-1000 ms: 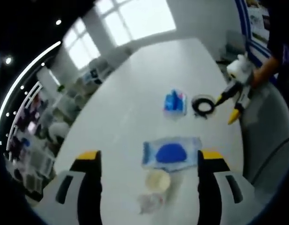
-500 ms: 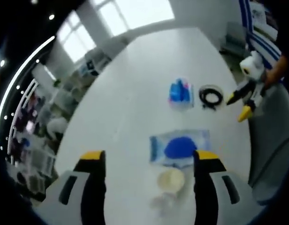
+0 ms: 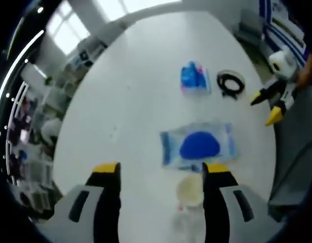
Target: Arrange the tabletop items into an orderly group along one side of the table until the central work area is clear of visible clutter.
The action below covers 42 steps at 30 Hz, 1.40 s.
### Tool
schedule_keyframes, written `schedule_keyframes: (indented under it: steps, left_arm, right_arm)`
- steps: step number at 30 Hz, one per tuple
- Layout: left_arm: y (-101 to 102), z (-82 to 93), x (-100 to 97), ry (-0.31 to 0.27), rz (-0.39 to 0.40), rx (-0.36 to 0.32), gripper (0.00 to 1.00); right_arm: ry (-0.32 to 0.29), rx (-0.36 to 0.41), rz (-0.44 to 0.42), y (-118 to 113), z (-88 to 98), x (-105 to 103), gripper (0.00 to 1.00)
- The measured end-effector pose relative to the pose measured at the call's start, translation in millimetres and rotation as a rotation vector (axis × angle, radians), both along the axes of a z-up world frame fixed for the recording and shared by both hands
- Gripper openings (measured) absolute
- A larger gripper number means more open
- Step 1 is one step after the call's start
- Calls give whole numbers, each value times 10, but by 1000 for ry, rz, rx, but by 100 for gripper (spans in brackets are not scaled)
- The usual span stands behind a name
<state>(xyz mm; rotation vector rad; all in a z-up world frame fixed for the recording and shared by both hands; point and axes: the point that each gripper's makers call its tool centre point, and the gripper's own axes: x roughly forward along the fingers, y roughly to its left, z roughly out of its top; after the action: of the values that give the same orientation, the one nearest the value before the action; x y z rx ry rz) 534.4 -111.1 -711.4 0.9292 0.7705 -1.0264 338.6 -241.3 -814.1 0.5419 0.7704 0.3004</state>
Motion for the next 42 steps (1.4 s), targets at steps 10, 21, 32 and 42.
schedule_keyframes:
  steps: [10, 21, 32, 42]
  left_arm:
    - [-35, -375, 63, 87, -7, 50, 56]
    - [-120, -773, 188, 170, 9, 65, 48]
    - [5, -1125, 195, 234, 8, 96, 37]
    - [-5, -1238, 282, 277, 51, 78, 32]
  right_arm:
    - [32, 26, -5, 169, -107, 41, 60]
    - [71, 59, -23, 308, -257, 114, 59]
    - [96, 79, -69, 434, -367, 249, 49]
    - [118, 109, -76, 607, -432, 341, 43]
